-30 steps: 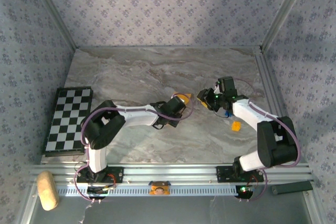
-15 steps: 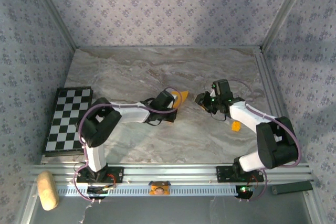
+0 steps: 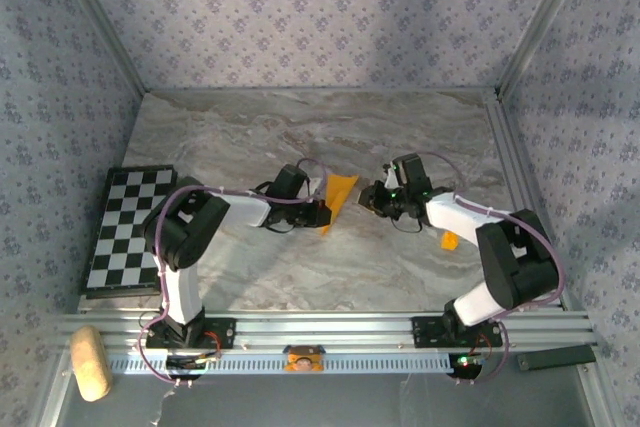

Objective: Fold a paper plane with a square sheet of paper (pick it up from the middle)
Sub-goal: Fold the wing for the fifth time at the center of the table.

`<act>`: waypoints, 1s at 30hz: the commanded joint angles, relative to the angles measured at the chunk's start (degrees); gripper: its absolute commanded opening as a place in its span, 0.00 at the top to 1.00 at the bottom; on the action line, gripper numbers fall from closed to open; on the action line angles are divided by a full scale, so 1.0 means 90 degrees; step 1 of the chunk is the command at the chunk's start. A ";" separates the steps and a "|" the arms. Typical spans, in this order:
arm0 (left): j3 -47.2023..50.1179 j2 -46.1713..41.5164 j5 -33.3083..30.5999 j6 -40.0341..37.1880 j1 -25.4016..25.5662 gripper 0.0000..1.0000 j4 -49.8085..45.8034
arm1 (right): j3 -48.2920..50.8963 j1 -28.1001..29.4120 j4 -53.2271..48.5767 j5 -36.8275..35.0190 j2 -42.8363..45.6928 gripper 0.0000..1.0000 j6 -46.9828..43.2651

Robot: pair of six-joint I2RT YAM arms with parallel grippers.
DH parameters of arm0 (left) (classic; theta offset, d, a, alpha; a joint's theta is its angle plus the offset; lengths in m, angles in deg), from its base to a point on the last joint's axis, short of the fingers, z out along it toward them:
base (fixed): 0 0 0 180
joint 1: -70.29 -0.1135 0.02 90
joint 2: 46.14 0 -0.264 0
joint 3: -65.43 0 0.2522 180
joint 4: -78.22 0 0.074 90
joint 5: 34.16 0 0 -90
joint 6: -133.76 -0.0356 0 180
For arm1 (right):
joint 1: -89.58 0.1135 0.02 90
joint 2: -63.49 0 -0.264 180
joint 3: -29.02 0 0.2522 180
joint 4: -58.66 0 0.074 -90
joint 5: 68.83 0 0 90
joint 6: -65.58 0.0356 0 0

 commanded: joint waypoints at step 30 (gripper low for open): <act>0.0679 0.0306 0.1143 0.0292 -0.0444 0.98 0.0403 | -0.1085 0.0429 0.1494 0.0905 -0.2125 0.96 0.0159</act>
